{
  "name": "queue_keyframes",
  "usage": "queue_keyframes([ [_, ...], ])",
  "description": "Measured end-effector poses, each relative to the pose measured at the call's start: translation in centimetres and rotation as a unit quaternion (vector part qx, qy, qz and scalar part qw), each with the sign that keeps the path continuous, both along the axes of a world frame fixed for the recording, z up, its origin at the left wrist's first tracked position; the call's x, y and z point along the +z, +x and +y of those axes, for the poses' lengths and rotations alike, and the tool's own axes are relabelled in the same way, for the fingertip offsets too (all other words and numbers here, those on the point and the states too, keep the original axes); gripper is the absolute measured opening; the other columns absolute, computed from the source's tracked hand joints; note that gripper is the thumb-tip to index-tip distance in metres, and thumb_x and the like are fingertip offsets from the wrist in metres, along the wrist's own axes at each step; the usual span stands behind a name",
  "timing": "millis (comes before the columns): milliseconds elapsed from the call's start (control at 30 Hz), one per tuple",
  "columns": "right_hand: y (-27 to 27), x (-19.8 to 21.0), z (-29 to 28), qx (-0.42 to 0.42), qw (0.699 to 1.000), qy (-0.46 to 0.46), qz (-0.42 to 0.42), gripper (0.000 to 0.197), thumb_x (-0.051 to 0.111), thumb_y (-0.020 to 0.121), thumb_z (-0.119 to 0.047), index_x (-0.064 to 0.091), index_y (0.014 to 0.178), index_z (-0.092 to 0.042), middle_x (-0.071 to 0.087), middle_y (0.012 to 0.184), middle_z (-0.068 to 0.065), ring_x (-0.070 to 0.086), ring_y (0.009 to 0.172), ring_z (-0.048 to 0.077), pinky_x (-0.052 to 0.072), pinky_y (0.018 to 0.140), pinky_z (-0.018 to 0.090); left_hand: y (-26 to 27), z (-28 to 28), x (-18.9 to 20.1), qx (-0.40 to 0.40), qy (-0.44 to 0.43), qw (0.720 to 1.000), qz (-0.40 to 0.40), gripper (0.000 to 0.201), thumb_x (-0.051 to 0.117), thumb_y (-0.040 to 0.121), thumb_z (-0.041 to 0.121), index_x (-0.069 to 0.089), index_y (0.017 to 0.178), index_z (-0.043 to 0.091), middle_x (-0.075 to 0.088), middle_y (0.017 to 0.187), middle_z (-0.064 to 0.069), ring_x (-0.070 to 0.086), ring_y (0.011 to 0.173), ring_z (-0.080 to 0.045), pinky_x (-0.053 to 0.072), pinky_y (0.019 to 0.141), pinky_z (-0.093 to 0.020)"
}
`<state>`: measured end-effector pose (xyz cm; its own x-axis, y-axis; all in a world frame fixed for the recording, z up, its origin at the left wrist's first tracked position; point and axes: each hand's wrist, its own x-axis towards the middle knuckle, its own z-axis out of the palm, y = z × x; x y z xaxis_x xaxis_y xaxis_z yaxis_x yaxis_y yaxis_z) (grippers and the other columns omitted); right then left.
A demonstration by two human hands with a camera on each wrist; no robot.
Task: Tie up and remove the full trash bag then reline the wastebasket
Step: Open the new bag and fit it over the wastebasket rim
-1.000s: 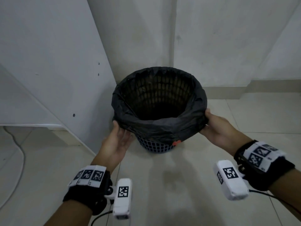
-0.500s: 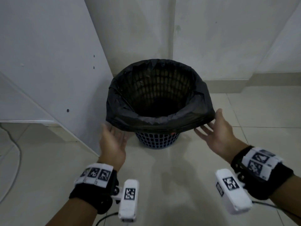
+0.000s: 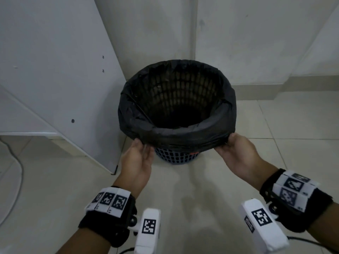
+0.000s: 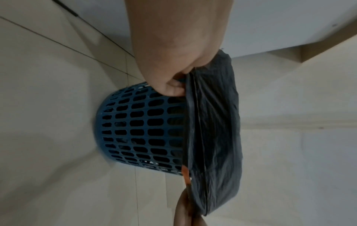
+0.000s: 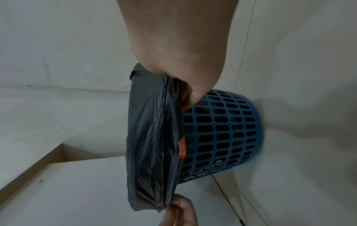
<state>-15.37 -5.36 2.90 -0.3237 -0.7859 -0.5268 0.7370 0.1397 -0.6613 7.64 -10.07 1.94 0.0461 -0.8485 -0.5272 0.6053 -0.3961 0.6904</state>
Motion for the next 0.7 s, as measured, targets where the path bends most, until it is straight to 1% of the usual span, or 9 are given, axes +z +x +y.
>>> queue_keyframes([
  [67, -0.1, 0.2, 0.1, 0.004, 1.0, 0.0, -0.018, 0.036, 0.027, 0.101, -0.002, 0.061, 0.114, -0.004, 0.064, 0.123, 0.015, 0.064, 0.102, 0.027, 0.054, 0.08, 0.037, 0.3, -0.3, 0.0, -0.017, 0.008, 1.0, 0.014, 0.029, 0.037, 0.108, 0.006, 0.065, 0.106, 0.014, 0.067, 0.095, 0.0, 0.06, 0.081, -0.011, 0.052, 0.075, -0.02],
  [133, -0.4, 0.5, 0.0, -0.012, 1.0, 0.008, 0.005, 0.032, 0.029, 0.102, -0.012, 0.061, 0.105, -0.01, 0.063, 0.116, 0.014, 0.064, 0.099, 0.03, 0.055, 0.08, 0.041, 0.8, -0.6, 0.0, -0.014, 0.011, 1.0, 0.009, 0.032, 0.035, 0.107, 0.004, 0.064, 0.115, 0.013, 0.066, 0.098, -0.003, 0.059, 0.082, -0.014, 0.051, 0.079, -0.025],
  [233, -1.6, 1.1, -0.8, -0.017, 0.994, 0.037, 0.101, 0.03, 0.035, 0.104, -0.032, 0.06, 0.107, -0.017, 0.063, 0.113, 0.008, 0.062, 0.1, 0.027, 0.056, 0.071, 0.04, 2.0, -1.5, -0.1, 0.026, 0.007, 0.999, -0.021, 0.032, 0.041, 0.107, 0.022, 0.058, 0.134, 0.02, 0.069, 0.114, 0.0, 0.065, 0.092, -0.017, 0.055, 0.079, -0.031],
  [300, -2.6, 1.5, -1.7, 0.002, 0.988, 0.061, 0.143, 0.033, 0.041, 0.102, -0.041, 0.062, 0.112, -0.017, 0.066, 0.112, 0.005, 0.064, 0.101, 0.024, 0.057, 0.072, 0.041, 2.6, -2.3, 0.2, 0.034, -0.007, 0.999, -0.035, 0.035, 0.044, 0.105, 0.036, 0.059, 0.136, 0.025, 0.068, 0.126, 0.001, 0.067, 0.106, -0.019, 0.056, 0.082, -0.034],
  [333, -2.9, 1.6, -2.0, 0.018, 0.985, 0.07, 0.155, 0.034, 0.045, 0.101, -0.044, 0.063, 0.111, -0.017, 0.068, 0.109, 0.003, 0.064, 0.099, 0.023, 0.057, 0.075, 0.042, 2.8, -2.8, 0.5, 0.029, -0.011, 0.999, -0.045, 0.034, 0.046, 0.104, 0.041, 0.062, 0.131, 0.027, 0.068, 0.127, 0.002, 0.066, 0.11, -0.02, 0.056, 0.084, -0.034],
  [433, -3.7, 1.8, -3.1, 0.064, 0.98, 0.09, 0.164, 0.018, 0.061, 0.094, -0.034, 0.065, 0.091, -0.017, 0.065, 0.086, 0.0, 0.062, 0.086, 0.02, 0.055, 0.076, 0.041, 2.7, -4.1, 1.5, 0.005, -0.007, 0.996, -0.091, 0.027, 0.054, 0.1, 0.047, 0.067, 0.111, 0.026, 0.071, 0.117, 0.005, 0.067, 0.106, -0.017, 0.057, 0.085, -0.033],
  [500, -4.0, 1.8, -3.6, 0.09, 0.979, 0.092, 0.156, 0.012, 0.064, 0.093, -0.02, 0.061, 0.081, -0.017, 0.059, 0.075, -0.001, 0.058, 0.078, 0.018, 0.054, 0.071, 0.038, 2.6, -4.8, 1.7, -0.008, 0.001, 0.993, -0.115, 0.027, 0.064, 0.095, 0.043, 0.07, 0.109, 0.021, 0.073, 0.111, 0.004, 0.068, 0.1, -0.016, 0.059, 0.074, -0.03],
  [600, -4.3, 2.0, -4.1, 0.041, 0.994, 0.038, 0.098, 0.016, 0.051, 0.099, -0.008, 0.064, 0.093, -0.015, 0.064, 0.087, 0.001, 0.061, 0.081, 0.017, 0.059, 0.071, 0.036, 3.1, -5.7, 1.9, -0.01, 0.019, 0.994, -0.107, 0.016, 0.056, 0.102, 0.029, 0.067, 0.102, 0.016, 0.069, 0.103, 0.002, 0.064, 0.086, -0.014, 0.054, 0.066, -0.028],
  [700, -3.5, 2.3, -3.0, -0.049, 0.995, 0.047, 0.07, 0.019, 0.041, 0.104, -0.018, 0.057, 0.114, -0.012, 0.061, 0.1, 0.006, 0.061, 0.087, 0.023, 0.058, 0.071, 0.039, 3.2, -5.0, 2.3, 0.042, 0.012, 0.996, -0.075, 0.024, 0.041, 0.107, 0.021, 0.063, 0.115, 0.016, 0.067, 0.106, 0.0, 0.063, 0.088, -0.015, 0.054, 0.074, -0.029],
])
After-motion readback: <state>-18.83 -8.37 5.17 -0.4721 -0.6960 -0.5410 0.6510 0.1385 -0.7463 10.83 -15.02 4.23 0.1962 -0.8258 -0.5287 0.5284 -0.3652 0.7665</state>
